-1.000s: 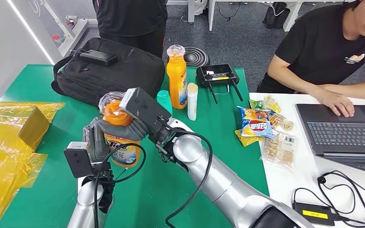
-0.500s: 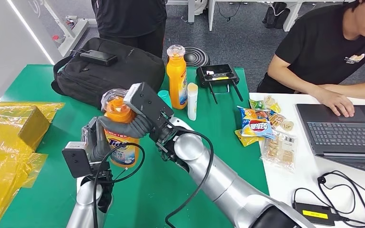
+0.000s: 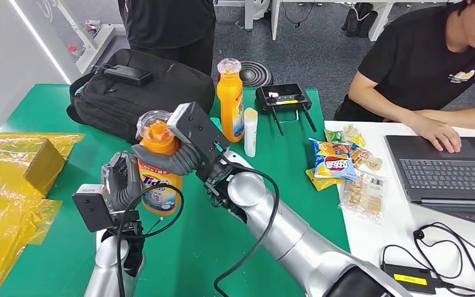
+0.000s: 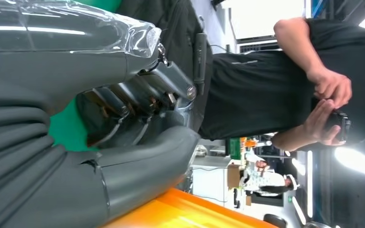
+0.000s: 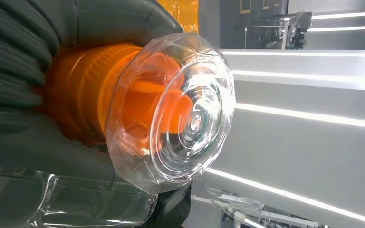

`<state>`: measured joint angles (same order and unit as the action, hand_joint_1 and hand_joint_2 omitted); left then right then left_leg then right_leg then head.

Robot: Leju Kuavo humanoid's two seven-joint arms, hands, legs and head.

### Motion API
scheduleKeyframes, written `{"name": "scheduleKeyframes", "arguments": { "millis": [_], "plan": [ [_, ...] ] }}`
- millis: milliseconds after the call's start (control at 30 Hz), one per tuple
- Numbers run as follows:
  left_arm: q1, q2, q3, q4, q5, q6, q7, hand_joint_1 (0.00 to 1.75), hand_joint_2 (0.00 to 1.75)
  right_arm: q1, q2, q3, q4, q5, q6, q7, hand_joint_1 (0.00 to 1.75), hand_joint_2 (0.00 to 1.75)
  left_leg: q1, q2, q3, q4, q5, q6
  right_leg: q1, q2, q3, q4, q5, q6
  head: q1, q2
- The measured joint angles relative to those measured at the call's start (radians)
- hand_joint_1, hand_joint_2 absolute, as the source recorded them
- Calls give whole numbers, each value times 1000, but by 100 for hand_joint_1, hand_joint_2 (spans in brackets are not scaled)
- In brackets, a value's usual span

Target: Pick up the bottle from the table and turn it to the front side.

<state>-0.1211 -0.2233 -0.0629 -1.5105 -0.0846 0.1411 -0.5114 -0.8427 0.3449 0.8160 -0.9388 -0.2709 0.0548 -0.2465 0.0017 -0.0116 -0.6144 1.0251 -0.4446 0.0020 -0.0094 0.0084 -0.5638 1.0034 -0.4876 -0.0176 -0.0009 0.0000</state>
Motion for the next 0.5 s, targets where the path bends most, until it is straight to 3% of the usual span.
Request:
{"name": "scheduleKeyframes", "arguments": {
  "millis": [500],
  "plan": [
    [-2, -19, 4, 0, 5, -17, 11, 0, 0, -14, 0, -3, 10, 27, -3, -11, 175, 175, 0, 0, 0, 0, 0, 0, 0, 0, 0, 0, 0, 0, 0, 0]
  ]
}}
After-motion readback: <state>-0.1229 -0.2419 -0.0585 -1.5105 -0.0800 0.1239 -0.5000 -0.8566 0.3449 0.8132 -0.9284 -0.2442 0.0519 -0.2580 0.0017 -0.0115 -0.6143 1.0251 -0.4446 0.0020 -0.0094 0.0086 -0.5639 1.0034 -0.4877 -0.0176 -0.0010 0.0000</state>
